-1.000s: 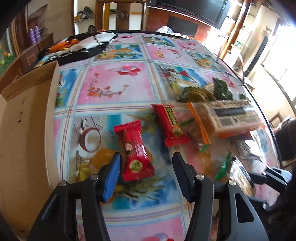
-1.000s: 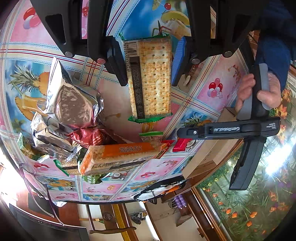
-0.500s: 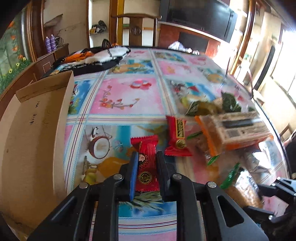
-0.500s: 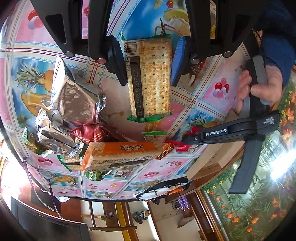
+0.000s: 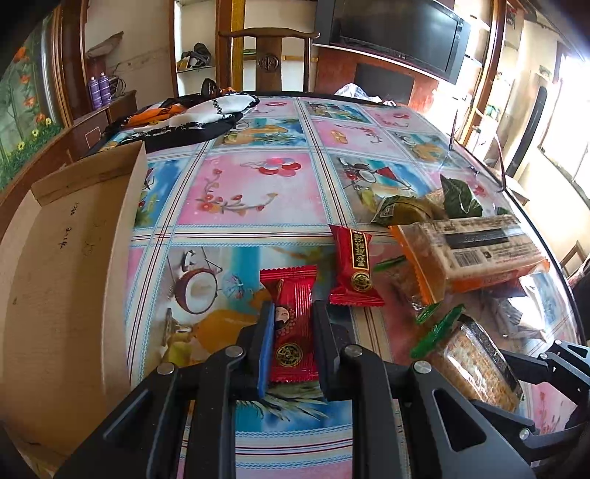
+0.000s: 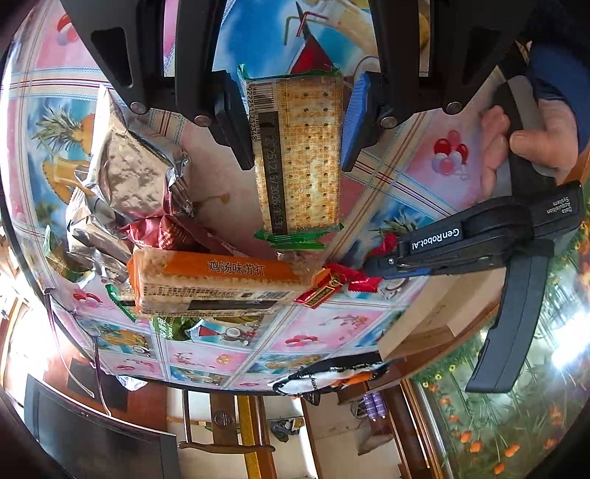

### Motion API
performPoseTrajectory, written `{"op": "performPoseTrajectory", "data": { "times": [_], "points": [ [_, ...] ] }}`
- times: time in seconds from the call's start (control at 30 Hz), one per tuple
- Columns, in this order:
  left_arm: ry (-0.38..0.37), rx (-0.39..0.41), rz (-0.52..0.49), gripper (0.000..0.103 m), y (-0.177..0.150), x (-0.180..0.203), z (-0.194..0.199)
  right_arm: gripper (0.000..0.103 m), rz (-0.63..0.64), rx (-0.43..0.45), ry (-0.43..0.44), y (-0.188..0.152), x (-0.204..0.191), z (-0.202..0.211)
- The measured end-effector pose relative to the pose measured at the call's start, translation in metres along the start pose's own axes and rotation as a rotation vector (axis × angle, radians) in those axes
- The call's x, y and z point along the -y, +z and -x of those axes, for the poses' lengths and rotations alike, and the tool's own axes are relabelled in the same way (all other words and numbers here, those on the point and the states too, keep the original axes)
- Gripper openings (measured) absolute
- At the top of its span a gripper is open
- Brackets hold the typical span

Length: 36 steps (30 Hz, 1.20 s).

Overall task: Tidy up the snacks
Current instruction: 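Grasp the red candy bar with the left gripper while the right gripper grasps the green-wrapped cracker pack, then carry the red candy bar and cracker pack into the cardboard box with both grippers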

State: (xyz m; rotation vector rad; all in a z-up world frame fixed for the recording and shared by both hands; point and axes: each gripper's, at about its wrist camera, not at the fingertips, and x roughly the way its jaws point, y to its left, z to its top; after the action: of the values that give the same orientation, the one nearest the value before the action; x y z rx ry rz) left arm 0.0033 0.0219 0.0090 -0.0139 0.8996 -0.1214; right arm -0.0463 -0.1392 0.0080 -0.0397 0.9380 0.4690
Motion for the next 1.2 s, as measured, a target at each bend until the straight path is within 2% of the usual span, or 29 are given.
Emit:
{"op": "performPoseTrajectory", "data": {
  "times": [0.2,0.33,0.53,0.67,0.9,1.2],
  "points": [
    [0.065,-0.004,-0.063,0.023,0.004,0.01,-0.008,0.051,0.034,-0.027,-0.029,-0.001,-0.002,-0.004],
    [0.057,0.008,-0.06,0.017,0.004,0.01,-0.008,0.051,0.085,-0.037,-0.062,-0.002,-0.008,-0.006],
    [-0.011,0.046,-0.015,0.017,0.004,0.001,0.003,0.05,0.057,-0.014,-0.044,-0.002,-0.002,0.0],
    [-0.028,0.075,0.011,0.017,0.005,-0.002,0.01,0.05,0.041,-0.001,-0.008,-0.002,-0.003,0.005],
    [-0.003,0.128,0.046,0.017,0.01,-0.012,0.019,0.05,0.053,0.044,0.013,0.006,-0.015,0.012],
    [0.014,0.193,0.117,0.017,0.017,-0.045,0.035,0.05,0.05,0.068,0.028,0.025,-0.032,0.003]
  ]
}}
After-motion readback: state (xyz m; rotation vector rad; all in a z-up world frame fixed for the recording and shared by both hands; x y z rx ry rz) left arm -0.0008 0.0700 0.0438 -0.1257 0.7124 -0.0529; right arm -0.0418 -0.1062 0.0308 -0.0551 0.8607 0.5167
